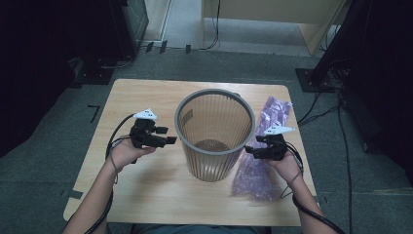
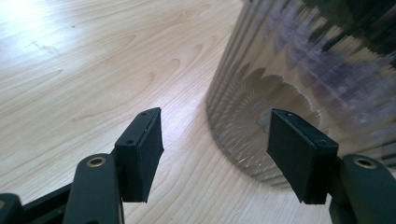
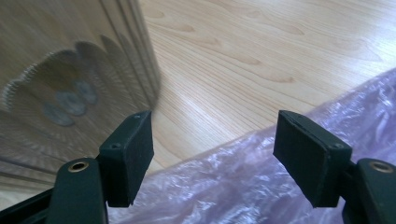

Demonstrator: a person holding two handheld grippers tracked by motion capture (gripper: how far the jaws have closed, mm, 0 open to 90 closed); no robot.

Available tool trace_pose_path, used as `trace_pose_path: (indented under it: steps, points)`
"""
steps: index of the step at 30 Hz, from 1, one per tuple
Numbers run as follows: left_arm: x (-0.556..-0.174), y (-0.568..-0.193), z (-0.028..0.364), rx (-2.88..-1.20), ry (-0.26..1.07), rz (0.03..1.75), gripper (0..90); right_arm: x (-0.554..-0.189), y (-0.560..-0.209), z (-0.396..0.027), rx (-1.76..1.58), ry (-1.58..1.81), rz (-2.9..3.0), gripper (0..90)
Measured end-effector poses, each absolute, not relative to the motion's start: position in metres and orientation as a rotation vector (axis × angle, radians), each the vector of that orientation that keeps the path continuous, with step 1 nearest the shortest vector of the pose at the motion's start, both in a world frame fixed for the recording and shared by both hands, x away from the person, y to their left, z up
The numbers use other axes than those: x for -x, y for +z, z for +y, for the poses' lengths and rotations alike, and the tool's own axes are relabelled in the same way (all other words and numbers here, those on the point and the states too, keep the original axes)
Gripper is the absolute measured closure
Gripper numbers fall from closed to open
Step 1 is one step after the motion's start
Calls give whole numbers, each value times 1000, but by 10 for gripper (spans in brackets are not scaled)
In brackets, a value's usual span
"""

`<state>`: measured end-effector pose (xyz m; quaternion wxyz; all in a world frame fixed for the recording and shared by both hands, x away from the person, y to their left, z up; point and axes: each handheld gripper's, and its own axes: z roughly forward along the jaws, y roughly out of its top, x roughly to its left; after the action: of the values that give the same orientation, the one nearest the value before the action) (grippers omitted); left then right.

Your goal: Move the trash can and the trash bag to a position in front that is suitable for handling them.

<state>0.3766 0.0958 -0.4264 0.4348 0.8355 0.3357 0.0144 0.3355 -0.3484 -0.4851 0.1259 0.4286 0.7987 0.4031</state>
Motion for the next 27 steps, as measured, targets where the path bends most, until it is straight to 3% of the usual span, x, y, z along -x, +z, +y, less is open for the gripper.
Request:
trace_pose_path:
  steps: [17,27]
  points:
    - [-390,-396,99,-2101,54,785,349,-339,-517,-356,-1208,1115,2356,228]
    - [-397,-383,96,-2060,-12,799,346,-339,-523,-354,-1159,1130,2359,159]
